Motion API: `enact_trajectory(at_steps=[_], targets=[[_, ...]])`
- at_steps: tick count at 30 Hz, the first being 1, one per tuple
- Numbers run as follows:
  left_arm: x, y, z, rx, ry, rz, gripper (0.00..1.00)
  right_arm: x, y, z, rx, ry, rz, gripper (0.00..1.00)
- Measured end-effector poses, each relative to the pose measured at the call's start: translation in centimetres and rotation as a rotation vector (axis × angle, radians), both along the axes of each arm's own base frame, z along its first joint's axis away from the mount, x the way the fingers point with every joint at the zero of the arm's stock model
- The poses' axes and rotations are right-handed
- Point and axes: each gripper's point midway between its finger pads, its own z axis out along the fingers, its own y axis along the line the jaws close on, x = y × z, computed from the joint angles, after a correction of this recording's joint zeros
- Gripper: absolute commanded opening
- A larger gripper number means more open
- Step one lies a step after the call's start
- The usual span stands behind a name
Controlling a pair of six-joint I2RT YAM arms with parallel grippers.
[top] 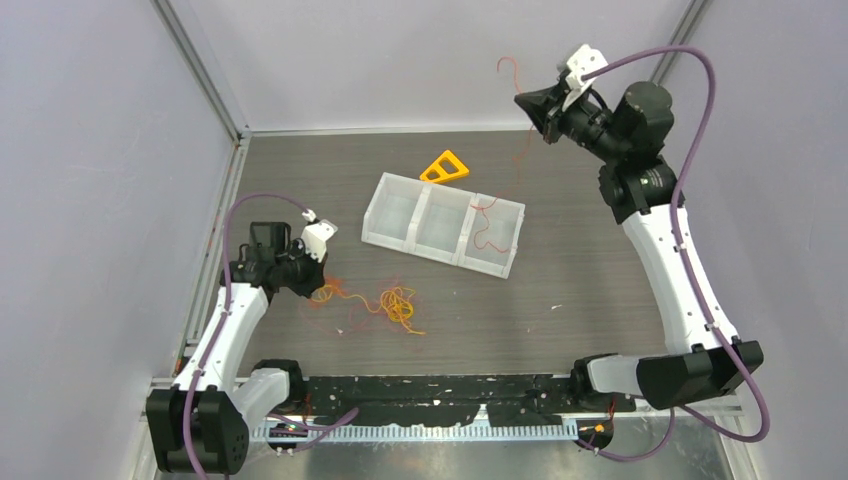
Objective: Untangle the cables
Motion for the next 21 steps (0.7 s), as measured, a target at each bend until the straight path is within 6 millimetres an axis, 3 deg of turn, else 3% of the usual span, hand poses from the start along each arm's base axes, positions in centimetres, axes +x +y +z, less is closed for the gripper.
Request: enact_trajectory(at_steps=[5, 13, 17, 21], targets=[[0.0, 0.0, 0.0, 0.000, 0.000, 0.001, 0.00, 0.2, 0.7, -5.4, -0.005, 0.123, 0.037, 0.05], [0.0, -0.1, -0.2, -0.006, 0.011, 0.001, 0.00, -1.6, 1.6, -14.3, 0.054, 0.394, 0.094, 0.05], [-0.1, -0.2, -0.4, -0.014, 0.028, 0.010, 0.00, -1.2, 2.2, -16.7, 0.111, 0.492, 0.106, 0.05], [-0.1, -0.2, -0.5, -0.015, 0.033, 0.011, 0.00, 0.4, 2.8, -19.0, 0.156, 0.552, 0.104, 0.05]])
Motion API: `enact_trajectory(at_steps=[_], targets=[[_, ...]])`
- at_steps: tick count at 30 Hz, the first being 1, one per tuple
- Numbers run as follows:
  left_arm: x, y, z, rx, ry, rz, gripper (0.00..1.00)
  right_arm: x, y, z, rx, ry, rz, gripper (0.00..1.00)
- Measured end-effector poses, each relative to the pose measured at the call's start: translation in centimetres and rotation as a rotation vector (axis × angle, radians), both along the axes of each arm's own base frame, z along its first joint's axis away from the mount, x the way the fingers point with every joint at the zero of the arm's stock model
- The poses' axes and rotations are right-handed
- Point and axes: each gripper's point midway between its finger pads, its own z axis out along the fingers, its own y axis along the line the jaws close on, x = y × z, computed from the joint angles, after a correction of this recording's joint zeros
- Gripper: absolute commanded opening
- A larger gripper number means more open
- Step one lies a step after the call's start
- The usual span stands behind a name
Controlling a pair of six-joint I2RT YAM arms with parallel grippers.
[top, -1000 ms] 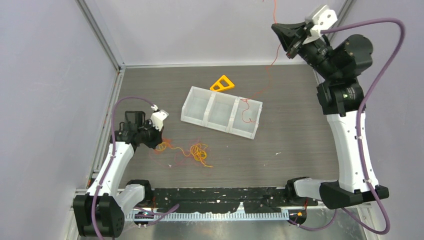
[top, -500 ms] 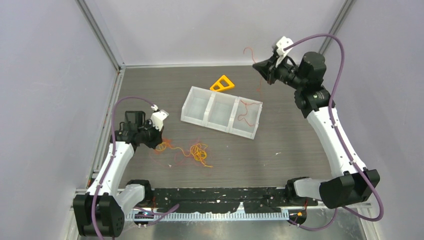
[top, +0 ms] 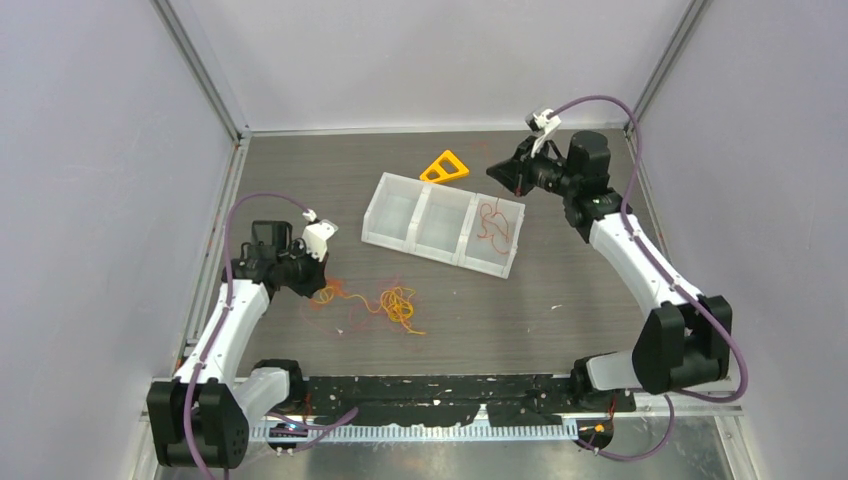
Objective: Untangle the cables
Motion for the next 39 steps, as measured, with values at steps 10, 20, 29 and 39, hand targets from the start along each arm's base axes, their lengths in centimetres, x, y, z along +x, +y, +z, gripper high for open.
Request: enact_trajectory(at_steps=[10, 20, 29, 39], targets=[[0.0, 0.0, -0.1, 0.000, 0.002, -0.001, 0.00, 0.2, -1.5, -10.6, -0.180, 0.072, -0.016, 0.06], [-0.6, 0.0, -0.8, 0.000, 0.024, -0.001, 0.00, -1.4, -3.7, -15.7, -0.398, 0.069, 0.018, 0.05], [-0.6, -0.1, -0.9, -0.005, 0.025, -0.004, 0.00, -1.8, -4.5, -20.5, -0.492, 0.213, 0.054, 0.05], [-0.7, -0.6, -0.8, -0.026, 0.027, -0.027, 0.00, -0.1, -3.1, -19.7, -0.489, 0.215, 0.043, 0.49]])
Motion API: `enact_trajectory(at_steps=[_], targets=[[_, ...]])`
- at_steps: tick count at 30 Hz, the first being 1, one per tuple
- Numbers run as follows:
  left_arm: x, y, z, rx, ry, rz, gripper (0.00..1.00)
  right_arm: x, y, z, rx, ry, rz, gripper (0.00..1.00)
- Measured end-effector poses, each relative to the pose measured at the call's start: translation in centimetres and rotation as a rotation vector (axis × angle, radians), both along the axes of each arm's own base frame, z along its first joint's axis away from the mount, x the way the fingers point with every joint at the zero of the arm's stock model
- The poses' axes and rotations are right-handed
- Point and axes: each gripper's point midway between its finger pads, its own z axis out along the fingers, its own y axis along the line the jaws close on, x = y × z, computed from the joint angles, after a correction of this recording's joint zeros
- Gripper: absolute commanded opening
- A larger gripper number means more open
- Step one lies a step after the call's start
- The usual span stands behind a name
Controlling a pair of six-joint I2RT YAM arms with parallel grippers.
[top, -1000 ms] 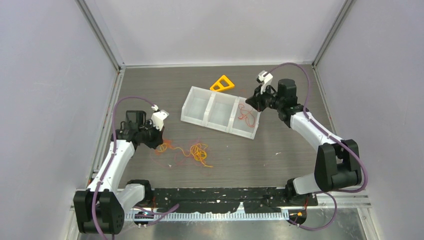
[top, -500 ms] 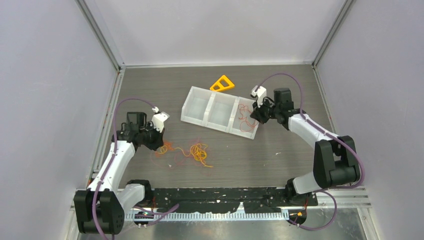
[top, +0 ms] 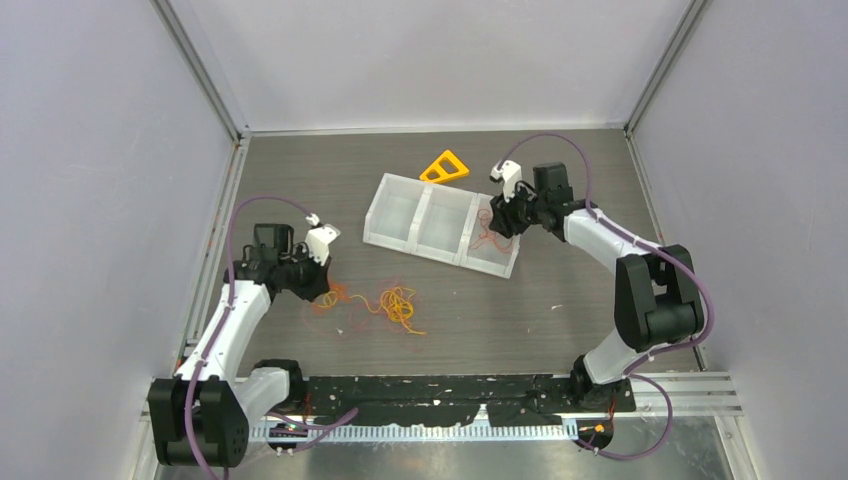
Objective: Untangle the cables
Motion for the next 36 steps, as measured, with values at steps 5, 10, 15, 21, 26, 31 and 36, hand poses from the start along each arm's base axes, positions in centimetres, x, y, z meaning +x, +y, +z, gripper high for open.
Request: enact_trajectory(at_steps=[5, 10, 15, 21, 26, 31, 36], targets=[[-0.2, -0.4, 0.2, -0.015, -0.007, -0.034, 0.00, 0.3, 0.0, 2.6, 0.015, -0.028, -0.023, 0.68], [-0.5, -1.1, 1.1, -0.040, -0.052, -0.090, 0.00, -1.4, -0.6, 6.5, 0.024, -0.074, -0.040, 0.85], [-1.4, -3.1, 3.5, -0.112, -0.113, -0.184, 0.00, -2.3, -0.2, 12.2, 0.068, -0.146, -0.023, 0.83], [-3.4, -8.3, 8.9, -0.282, -0.253, -0.372, 0.00, -6.4, 5.3, 17.5, 0.241, -0.106, 0.150, 0.82], [-5.6, -11.8, 11.2, -0.394, -0.264, -0.484, 0.00, -14.7, 12.6, 18.1, 0.347, 0.001, 0.401, 0.86], [-5.8, -12.9, 12.7, -0.467, -0.246, -0.466, 0.00, -19.3, 15.7, 17.9, 0.436, 0.107, 0.492, 0.82], [-6.8, -13.6, 14.0, -0.504, -0.275, -0.509, 0.03, -18.9, 18.3, 18.2, 0.517, 0.175, 0.482, 0.76]])
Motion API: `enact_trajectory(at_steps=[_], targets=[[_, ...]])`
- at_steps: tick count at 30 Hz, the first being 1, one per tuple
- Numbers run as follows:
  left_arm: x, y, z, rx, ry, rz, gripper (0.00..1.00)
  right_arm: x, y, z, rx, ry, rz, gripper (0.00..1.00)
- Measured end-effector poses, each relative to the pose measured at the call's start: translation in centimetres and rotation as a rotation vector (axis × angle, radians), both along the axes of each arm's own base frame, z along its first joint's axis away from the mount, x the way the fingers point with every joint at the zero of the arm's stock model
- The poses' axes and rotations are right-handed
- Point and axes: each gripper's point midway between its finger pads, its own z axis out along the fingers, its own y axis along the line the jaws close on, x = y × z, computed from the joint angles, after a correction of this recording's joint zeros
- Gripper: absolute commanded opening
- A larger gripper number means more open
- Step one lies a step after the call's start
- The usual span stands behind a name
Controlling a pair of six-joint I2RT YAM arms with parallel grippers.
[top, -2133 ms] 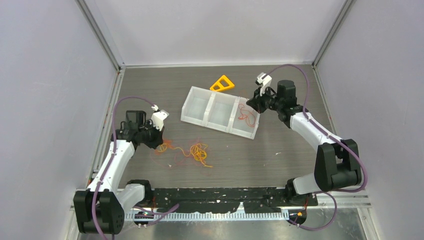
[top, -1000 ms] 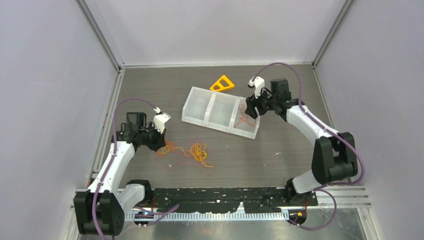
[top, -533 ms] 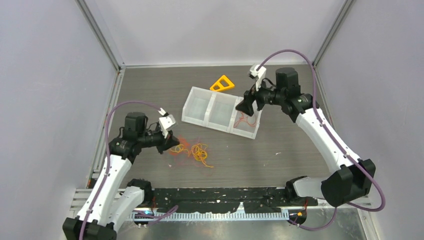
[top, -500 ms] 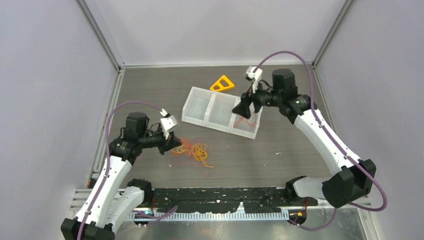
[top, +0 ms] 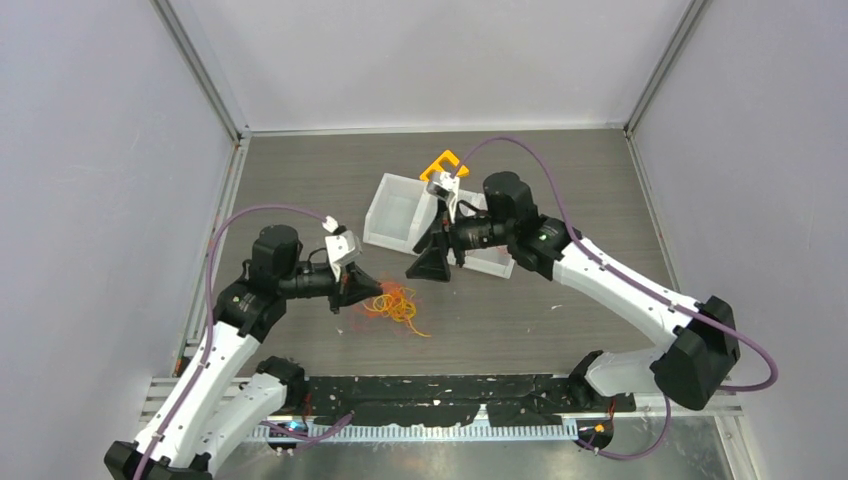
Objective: Untangle the cables
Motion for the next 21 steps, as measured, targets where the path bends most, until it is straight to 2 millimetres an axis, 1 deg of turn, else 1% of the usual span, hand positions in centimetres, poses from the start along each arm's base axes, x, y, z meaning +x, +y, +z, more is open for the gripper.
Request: enact_trajectory(at_steps=[2, 5, 7, 9, 10, 12, 14, 15, 16, 17, 19, 21], targets=[[-0.6, -0.2, 0.4, -0.011, -0.013, -0.027, 0.03, -0.4, 1.1, -0.2, 0.011, 0.018, 0.022, 0.74], [-1.2, -0.5, 0.6, -0.020, -0.036, -0.067, 0.03, -1.4, 3.0, -0.5, 0.031, 0.027, 0.068, 0.74], [-1.5, -0.7, 0.7, -0.023, -0.043, -0.089, 0.03, -2.0, 3.9, -0.7, 0.037, 0.028, 0.094, 0.73], [-1.7, -0.9, 0.7, -0.023, -0.051, -0.104, 0.02, -2.4, 4.7, -1.2, 0.037, 0.031, 0.116, 0.69], [-1.8, -0.9, 0.7, -0.022, -0.054, -0.108, 0.02, -2.5, 5.1, -1.7, 0.033, 0.036, 0.127, 0.65], [-1.8, -0.9, 0.7, -0.022, -0.057, -0.112, 0.01, -2.8, 5.5, -2.2, 0.024, 0.040, 0.141, 0.62], [-1.8, -0.9, 0.7, -0.020, -0.060, -0.112, 0.01, -3.0, 6.0, -2.6, 0.016, 0.041, 0.158, 0.46], [-1.8, -0.8, 0.5, -0.013, -0.058, -0.110, 0.01, -3.2, 6.2, -2.7, 0.016, 0.041, 0.170, 0.34], [-1.7, -0.7, 0.4, -0.007, -0.065, -0.107, 0.01, -3.3, 6.2, -2.7, 0.017, 0.039, 0.180, 0.28], [-1.7, -0.7, 0.4, -0.002, -0.070, -0.105, 0.01, -3.4, 6.3, -2.7, 0.019, 0.032, 0.187, 0.16], [-1.6, -0.5, 0.2, 0.010, -0.085, -0.105, 0.01, -3.6, 6.3, -2.4, 0.024, 0.027, 0.200, 0.07], [-1.7, -0.3, -0.1, 0.027, -0.104, -0.107, 0.03, -3.8, 6.4, -2.3, 0.025, 0.021, 0.209, 0.06]])
